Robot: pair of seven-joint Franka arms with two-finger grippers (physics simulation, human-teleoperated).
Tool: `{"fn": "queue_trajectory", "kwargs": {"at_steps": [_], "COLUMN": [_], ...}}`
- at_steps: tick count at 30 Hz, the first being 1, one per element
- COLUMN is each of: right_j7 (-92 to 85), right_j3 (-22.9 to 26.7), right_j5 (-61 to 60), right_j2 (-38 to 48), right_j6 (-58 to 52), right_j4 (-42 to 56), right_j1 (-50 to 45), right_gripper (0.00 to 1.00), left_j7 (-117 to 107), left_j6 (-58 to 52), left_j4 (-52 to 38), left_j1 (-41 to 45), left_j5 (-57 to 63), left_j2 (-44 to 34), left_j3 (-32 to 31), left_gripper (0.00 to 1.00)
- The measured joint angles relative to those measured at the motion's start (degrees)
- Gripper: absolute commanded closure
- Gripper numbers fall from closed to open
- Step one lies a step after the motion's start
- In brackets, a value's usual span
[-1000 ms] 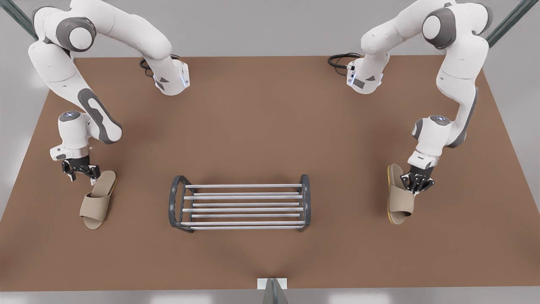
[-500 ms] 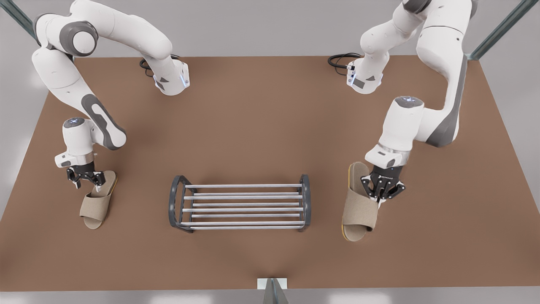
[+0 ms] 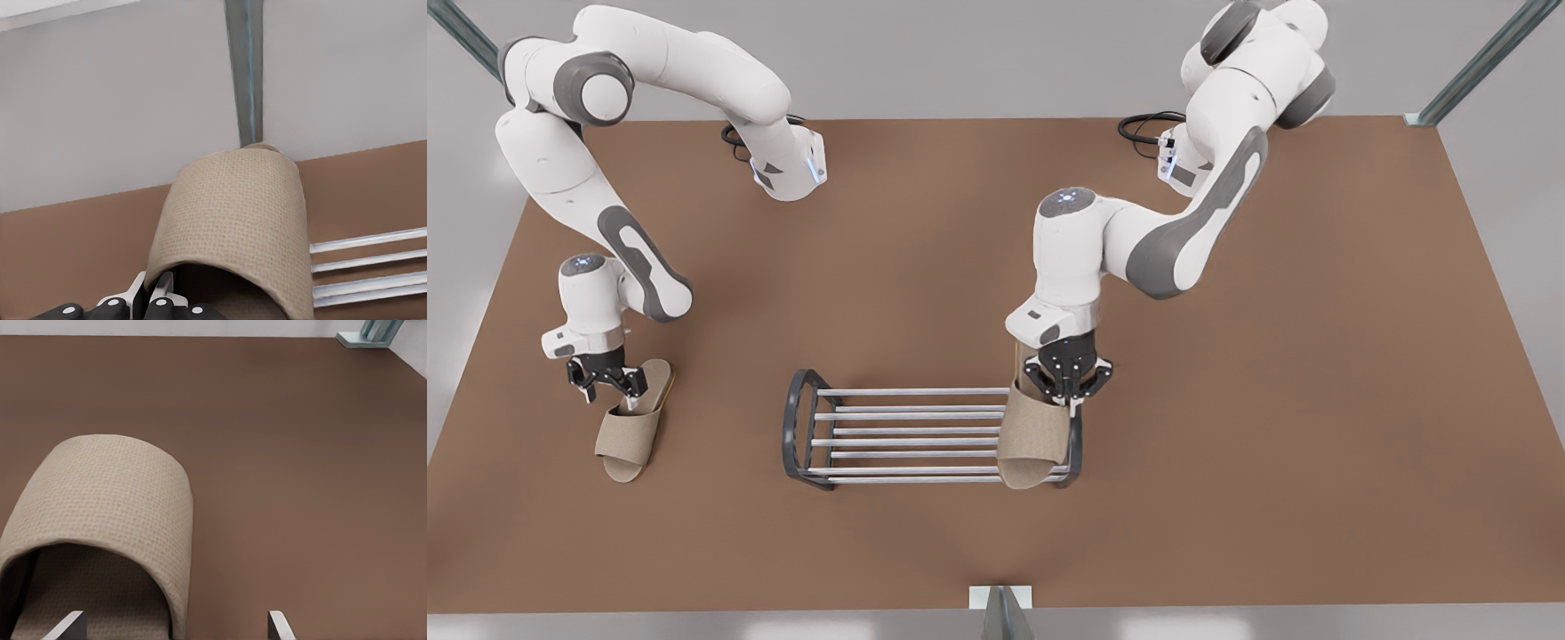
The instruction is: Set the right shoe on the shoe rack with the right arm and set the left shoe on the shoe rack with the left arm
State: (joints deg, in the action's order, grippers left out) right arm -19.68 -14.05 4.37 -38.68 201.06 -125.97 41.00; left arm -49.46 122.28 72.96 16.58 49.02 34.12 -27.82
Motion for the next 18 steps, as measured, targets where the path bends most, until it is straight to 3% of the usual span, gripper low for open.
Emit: {"fn": "queue_trajectory", "kwargs": {"at_steps": [6,8,10,18], "right_j7": [0.0,0.0,0.0,0.1], "right_j3": [-0.4,-0.5,-0.5,-0.4], "right_j5": [-0.4,-1.0,-2.5,-4.3], "right_j2": [0.2,0.1,0.1,-0.2], "right_j6": [0.0,0.0,0.0,0.0], "right_j4": [-0.1,-0.2,-0.2,0.3], "right_j1": [-0.1,-1.0,-2.7,-2.8], "right_gripper": [0.00,0.00,0.00,0.00], "left_j7": [-6.3,-8.3,-10.4,-18.4], "left_j6": [-3.6,-4.2,-4.3,-1.9], "left_j4": [-5.7,-6.9,-7.5,-6.1], "left_j1": [7.1,12.6,14.8,16.5], "left_j5": [1.1,1.0,1.0,2.9], "left_j2": [3.9,4.9,6.3,9.1], "left_j3": [3.7,9.6,11.8,12.7], "left_gripper": [0.79,0.79,0.79,0.79]}}
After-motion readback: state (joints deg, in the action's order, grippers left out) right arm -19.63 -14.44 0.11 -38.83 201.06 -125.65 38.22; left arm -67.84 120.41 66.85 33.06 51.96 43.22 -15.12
